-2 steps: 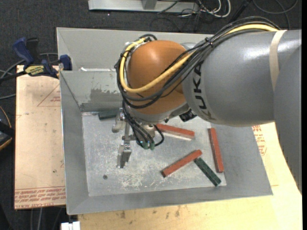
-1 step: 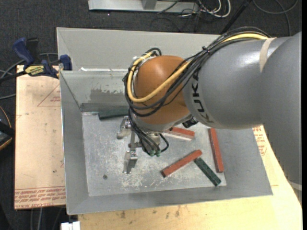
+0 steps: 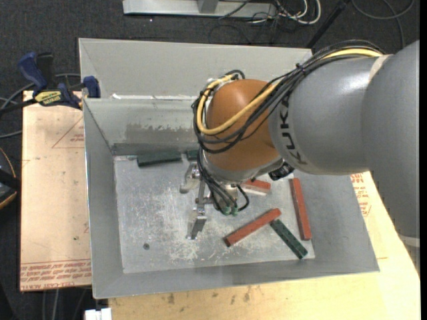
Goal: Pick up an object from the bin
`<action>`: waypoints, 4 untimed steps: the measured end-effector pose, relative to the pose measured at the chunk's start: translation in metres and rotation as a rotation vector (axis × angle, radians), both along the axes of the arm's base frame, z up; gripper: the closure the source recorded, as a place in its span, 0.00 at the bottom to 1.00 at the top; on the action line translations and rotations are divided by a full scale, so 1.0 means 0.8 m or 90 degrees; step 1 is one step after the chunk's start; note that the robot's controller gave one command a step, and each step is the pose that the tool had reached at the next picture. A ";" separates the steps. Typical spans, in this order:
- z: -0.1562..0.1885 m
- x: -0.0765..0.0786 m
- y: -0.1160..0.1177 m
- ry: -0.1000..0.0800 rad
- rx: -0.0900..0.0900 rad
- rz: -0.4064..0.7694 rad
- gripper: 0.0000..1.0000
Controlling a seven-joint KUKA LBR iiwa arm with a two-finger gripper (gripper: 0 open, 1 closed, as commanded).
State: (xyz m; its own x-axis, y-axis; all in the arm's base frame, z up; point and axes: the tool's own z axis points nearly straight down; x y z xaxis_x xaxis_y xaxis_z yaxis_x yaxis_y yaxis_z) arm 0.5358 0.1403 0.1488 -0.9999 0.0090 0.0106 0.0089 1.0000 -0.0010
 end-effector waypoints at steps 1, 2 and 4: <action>0.011 0.007 -0.012 -0.005 0.000 -0.026 0.00; 0.000 -0.011 -0.016 -0.009 0.001 0.039 0.00; 0.024 -0.025 -0.032 -0.003 0.001 0.136 0.00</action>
Offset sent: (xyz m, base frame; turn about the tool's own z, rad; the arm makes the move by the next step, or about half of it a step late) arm -0.0304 -0.0155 -0.0252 -0.2422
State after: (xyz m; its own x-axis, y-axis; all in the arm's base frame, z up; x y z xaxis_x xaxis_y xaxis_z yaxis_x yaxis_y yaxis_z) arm 0.5159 0.1148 0.1683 -0.9791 -0.2032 0.0058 -0.2032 0.9791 0.0005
